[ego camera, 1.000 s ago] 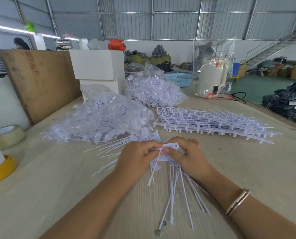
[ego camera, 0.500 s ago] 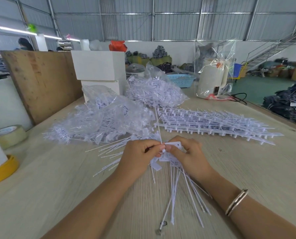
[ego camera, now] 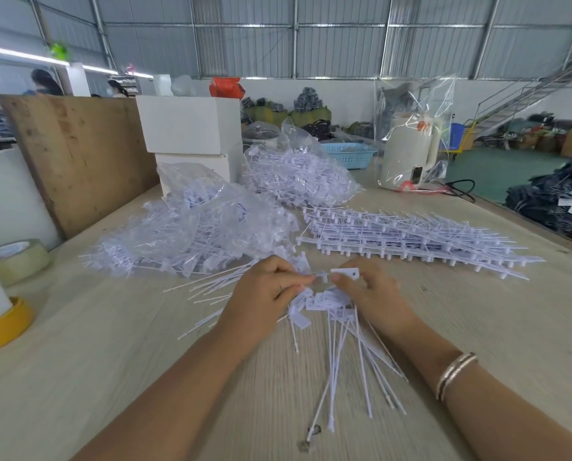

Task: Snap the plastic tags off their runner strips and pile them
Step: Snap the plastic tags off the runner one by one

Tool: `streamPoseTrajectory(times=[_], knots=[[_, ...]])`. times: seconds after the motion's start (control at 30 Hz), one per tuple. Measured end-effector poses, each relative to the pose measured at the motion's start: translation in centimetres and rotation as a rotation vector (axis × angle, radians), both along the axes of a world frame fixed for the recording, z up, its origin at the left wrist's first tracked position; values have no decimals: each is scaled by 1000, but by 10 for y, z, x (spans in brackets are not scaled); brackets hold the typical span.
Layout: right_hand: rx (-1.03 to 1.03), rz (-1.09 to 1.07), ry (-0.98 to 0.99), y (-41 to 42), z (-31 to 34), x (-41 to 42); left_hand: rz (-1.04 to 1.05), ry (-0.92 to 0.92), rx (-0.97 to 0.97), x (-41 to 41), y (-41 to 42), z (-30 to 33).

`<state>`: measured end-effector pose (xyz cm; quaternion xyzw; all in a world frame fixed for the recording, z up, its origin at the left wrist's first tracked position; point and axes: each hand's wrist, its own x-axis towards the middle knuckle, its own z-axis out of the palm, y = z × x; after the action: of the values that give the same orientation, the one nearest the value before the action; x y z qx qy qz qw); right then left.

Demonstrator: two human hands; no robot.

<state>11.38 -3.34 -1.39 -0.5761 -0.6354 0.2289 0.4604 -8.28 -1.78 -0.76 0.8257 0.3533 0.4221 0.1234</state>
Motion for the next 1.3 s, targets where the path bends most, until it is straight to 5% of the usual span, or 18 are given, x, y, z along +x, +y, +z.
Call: streamPoseTrajectory(times=[0.17, 0.4, 0.57, 0.7, 0.83, 1.13, 1.3], knots=[[-5, -132, -420, 12, -9, -11, 96, 159, 44, 3, 8, -9], [121, -220, -282, 6, 1, -7, 217, 344, -40, 5, 12, -14], [-305, -184, -510, -14, 20, 19, 434, 376, -12, -1, 1, 0], [-454, 28, -529, -23, 22, 11, 613, 596, -286, -10, -8, 12], [-423, 169, -328, -25, 22, -7, 496, 649, -410, -6, -16, 11], [-454, 330, 109, -25, 14, -29, 198, 588, -362, -3, -14, 8], [-339, 203, 192, -22, 12, -24, 263, 693, -278, -8, -7, 2]])
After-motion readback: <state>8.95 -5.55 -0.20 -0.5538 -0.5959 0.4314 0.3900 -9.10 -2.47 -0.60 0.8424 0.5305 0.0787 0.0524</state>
